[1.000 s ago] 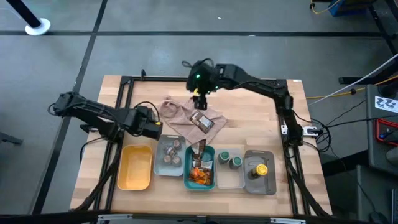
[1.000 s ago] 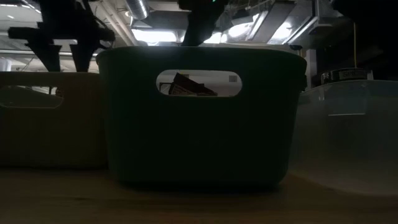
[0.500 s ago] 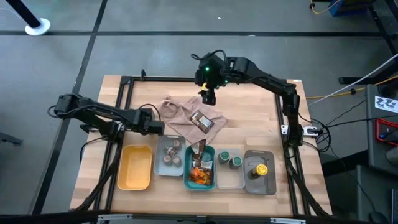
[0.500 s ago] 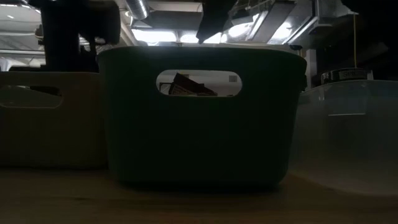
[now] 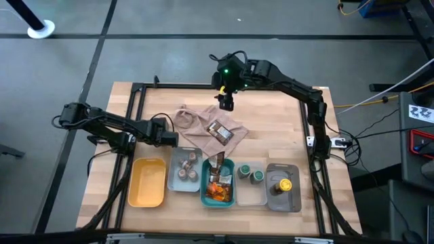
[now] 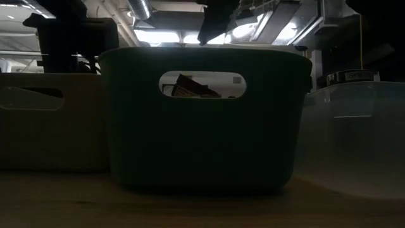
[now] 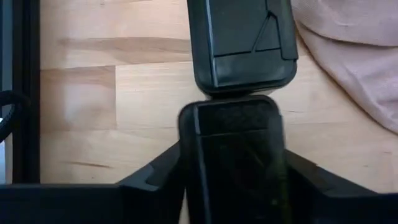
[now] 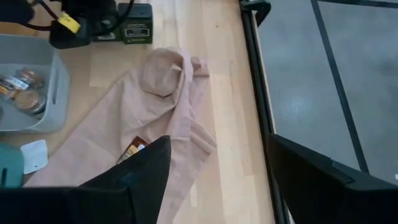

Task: Sort spices by type
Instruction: Put the black seasoning can into the yellow bin

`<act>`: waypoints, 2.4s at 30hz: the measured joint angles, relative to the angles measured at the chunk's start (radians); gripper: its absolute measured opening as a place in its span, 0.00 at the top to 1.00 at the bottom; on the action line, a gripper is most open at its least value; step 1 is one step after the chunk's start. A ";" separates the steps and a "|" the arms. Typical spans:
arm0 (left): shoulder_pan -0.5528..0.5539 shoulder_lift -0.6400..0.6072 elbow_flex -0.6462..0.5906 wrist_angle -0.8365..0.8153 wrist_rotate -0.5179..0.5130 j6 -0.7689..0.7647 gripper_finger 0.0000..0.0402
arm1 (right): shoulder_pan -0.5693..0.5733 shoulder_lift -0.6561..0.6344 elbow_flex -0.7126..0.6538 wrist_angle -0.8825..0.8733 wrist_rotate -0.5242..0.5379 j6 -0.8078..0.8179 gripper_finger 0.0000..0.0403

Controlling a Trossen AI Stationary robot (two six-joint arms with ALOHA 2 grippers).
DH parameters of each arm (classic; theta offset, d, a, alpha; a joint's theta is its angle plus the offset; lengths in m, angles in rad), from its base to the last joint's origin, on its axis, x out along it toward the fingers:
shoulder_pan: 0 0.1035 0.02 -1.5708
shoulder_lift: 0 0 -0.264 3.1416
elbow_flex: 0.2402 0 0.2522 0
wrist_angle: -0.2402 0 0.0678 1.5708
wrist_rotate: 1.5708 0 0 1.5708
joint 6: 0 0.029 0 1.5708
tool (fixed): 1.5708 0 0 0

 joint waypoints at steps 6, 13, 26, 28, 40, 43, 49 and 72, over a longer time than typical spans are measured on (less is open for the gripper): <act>-0.008 -0.003 0.005 0.001 0.004 0.036 0.75 | -0.001 0.000 -0.004 0.000 -0.018 0.000 0.34; -0.038 -0.083 0.079 -0.015 0.007 0.116 0.75 | -0.051 0.001 -0.040 -0.002 -0.055 0.005 0.34; -0.214 -0.355 0.206 -0.114 0.145 0.142 0.75 | -0.107 0.001 -0.250 0.122 -0.216 0.030 0.34; -0.270 -0.377 0.220 -0.107 0.172 0.124 0.75 | -0.103 0.001 -0.291 0.134 -0.229 0.030 0.34; -0.653 -0.275 0.224 -0.109 0.267 -0.184 0.75 | -0.103 0.001 -0.460 0.254 -0.230 0.057 0.34; -0.704 -0.213 0.224 -0.119 0.246 -0.253 0.75 | -0.100 0.001 -0.472 0.283 -0.234 0.059 0.34; -0.729 -0.058 0.224 -0.125 0.188 -0.344 0.75 | -0.087 0.001 -0.474 0.334 -0.237 0.084 0.34; -0.726 0.179 0.223 -0.052 0.179 -0.379 0.56 | -0.063 0.001 -0.474 0.351 -0.237 0.085 0.34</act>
